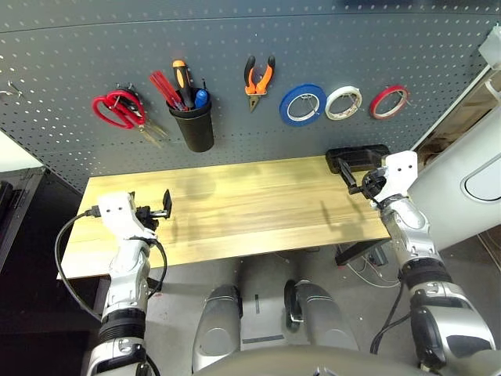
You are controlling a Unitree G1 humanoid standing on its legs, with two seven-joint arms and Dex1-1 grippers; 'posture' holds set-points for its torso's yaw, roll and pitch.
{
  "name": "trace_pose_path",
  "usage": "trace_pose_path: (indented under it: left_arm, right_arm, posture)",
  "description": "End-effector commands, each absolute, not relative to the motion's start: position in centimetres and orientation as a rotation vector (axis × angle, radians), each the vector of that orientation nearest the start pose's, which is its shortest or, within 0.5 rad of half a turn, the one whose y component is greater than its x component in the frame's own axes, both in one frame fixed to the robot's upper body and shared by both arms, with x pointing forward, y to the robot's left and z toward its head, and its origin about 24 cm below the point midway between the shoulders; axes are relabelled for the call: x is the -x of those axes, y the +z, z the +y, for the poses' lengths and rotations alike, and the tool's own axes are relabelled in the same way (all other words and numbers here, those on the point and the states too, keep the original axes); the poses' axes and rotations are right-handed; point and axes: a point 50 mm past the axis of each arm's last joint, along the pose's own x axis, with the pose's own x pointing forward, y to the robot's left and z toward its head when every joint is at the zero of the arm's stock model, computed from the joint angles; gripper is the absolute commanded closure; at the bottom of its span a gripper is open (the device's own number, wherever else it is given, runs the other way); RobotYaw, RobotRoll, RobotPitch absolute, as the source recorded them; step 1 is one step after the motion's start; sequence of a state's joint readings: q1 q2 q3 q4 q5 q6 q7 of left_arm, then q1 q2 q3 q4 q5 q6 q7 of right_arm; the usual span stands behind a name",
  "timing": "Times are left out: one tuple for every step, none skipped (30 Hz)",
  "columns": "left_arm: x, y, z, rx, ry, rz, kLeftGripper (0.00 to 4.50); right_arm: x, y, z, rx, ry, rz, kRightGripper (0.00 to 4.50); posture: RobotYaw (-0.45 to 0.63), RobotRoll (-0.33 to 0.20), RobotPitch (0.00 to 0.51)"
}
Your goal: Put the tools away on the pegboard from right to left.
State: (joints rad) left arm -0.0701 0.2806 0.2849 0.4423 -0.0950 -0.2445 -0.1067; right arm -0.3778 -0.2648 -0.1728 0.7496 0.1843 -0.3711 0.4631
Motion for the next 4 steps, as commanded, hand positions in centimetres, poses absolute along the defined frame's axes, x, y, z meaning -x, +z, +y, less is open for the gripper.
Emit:
trace_pose_path:
  left_arm:
    - [-24.88,1.41,27.78,-0.153,0.237,0.04,0.03]
    - [-25.05,1.68,27.91,-0.152,0.248,0.025,0.03]
    - [-25.19,1.95,28.04,-0.149,0.258,0.01,0.03]
    - [-25.35,2.2,28.16,-0.142,0.269,-0.004,0.03]
  right_arm:
    - [-30.19,2.21,-23.18,0.051,0.237,-0.009,0.0]
    - [-30.14,2.15,-23.26,0.054,0.24,-0.007,0.0]
    - [-30.1,2.09,-23.3,0.054,0.24,-0.005,0.0]
    - [-30.08,2.05,-23.33,0.052,0.239,-0.005,0.0]
  posture:
    - [0.01,0.0,0.112]
    - [0.01,0.0,0.112]
    - [0.03,0.0,0.108]
    - [0.03,0.0,0.107]
